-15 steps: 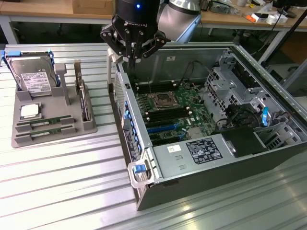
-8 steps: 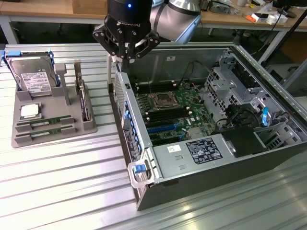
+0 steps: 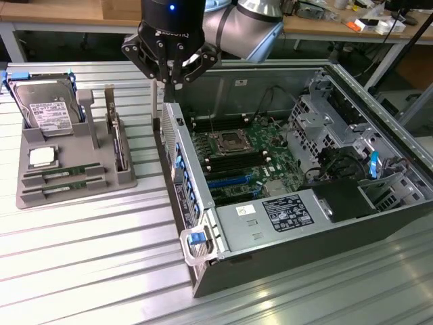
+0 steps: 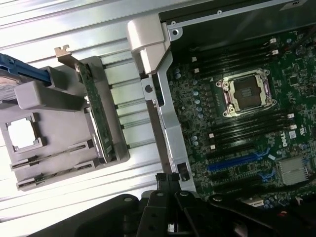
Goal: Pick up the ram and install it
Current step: 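Reach for the ram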
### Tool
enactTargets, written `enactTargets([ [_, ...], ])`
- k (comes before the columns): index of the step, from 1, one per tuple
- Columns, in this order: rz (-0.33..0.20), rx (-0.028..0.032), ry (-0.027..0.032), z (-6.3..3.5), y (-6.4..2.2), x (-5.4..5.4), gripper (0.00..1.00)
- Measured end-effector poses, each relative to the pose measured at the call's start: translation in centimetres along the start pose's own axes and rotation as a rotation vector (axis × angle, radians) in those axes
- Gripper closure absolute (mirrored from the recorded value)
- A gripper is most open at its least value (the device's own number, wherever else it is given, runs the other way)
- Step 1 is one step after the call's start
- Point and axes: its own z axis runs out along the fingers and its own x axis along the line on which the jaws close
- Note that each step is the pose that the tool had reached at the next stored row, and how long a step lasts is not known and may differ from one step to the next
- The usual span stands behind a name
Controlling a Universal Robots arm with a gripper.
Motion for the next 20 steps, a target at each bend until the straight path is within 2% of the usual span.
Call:
enactTargets([
  [20, 0.0, 0.0001, 0.0, -0.06, -0.41, 1.6, 0.89],
])
